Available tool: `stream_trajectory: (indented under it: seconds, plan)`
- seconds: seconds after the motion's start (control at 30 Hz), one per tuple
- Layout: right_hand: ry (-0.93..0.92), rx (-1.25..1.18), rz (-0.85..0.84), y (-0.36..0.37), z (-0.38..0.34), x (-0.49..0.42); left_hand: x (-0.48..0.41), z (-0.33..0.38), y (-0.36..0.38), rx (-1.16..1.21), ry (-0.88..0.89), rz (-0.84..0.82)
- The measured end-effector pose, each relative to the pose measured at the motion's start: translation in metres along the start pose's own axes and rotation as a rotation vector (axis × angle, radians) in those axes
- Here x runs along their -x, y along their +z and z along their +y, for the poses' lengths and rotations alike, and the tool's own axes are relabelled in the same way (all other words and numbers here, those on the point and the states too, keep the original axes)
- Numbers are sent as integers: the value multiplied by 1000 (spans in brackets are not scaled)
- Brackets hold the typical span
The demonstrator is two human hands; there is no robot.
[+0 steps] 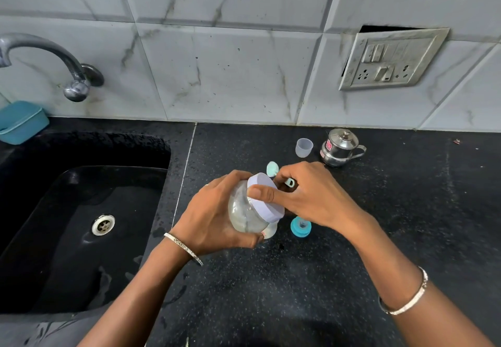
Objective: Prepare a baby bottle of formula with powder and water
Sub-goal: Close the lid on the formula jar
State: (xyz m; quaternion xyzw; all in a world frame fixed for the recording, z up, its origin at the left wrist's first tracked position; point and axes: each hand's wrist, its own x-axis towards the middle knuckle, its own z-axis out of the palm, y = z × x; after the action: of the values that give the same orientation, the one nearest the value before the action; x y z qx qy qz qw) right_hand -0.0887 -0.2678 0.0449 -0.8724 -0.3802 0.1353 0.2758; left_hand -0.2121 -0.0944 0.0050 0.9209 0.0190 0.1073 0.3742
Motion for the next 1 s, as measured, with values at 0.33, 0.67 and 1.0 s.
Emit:
stream_trajectory:
  seconds: [0.33, 0.67, 1.0]
  plan:
    - [-140, -199, -123, -12, 6, 0, -5, -4, -2, -23, 20, 4]
    - [-154, -144, -260, -19, 0, 3, -4, -11, -1, 6, 11, 6]
    - [107, 48, 170, 12, -15, -2, -8, -9, 5, -19, 15, 88]
